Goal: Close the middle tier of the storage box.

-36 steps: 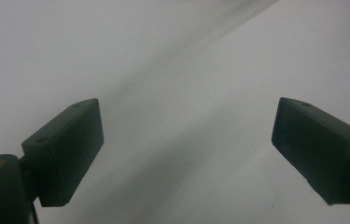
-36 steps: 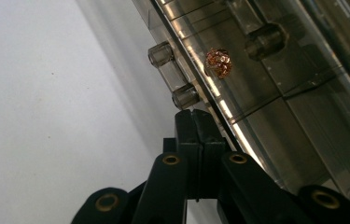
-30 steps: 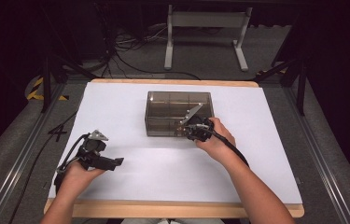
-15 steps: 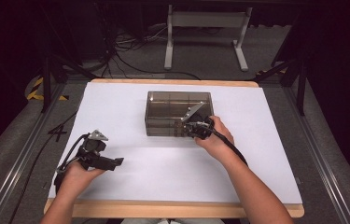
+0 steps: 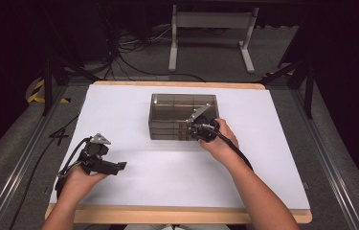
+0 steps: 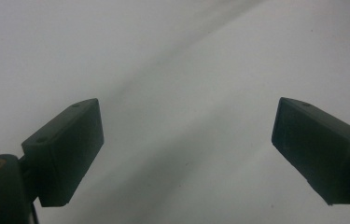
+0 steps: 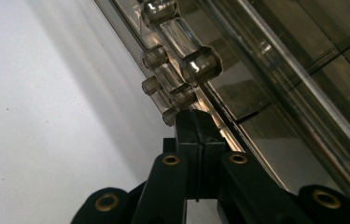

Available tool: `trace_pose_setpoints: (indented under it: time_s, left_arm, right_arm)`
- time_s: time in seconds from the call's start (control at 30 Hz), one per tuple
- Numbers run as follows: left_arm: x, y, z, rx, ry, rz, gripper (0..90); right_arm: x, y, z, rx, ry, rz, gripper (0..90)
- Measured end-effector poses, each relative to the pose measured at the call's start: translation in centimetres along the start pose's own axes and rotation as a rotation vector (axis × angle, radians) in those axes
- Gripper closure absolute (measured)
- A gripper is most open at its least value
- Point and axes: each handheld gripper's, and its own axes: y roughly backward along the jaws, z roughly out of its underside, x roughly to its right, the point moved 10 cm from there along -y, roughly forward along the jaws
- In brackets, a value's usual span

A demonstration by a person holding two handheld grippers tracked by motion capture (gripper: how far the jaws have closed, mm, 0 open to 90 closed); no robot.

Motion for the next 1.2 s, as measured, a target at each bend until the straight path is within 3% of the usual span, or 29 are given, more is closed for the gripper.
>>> trace_pose_setpoints:
  time_s: [0.2,0.37,0.97,1.2]
  left_arm:
    - [0.0,0.0,0.0,0.000,-0.001,0.002,9.7]
    - [0.1,-0.1,0.0,-0.004,0.001,0.006,9.7]
    - [0.4,-0.2,0.0,-0.012,-0.011,0.013,9.7]
    - [0.5,-0.1,-0.1,-0.002,-0.010,0.018,9.7]
  right_arm:
    - [0.0,0.0,0.0,0.003,-0.007,0.004,90.0]
    - [-0.6,0.7,0.1,0.006,-0.007,-0.027,90.0]
    - [-2.2,4.8,0.5,0.042,0.039,-0.058,72.9]
    - [-2.5,6.0,1.0,0.055,0.039,-0.094,67.5]
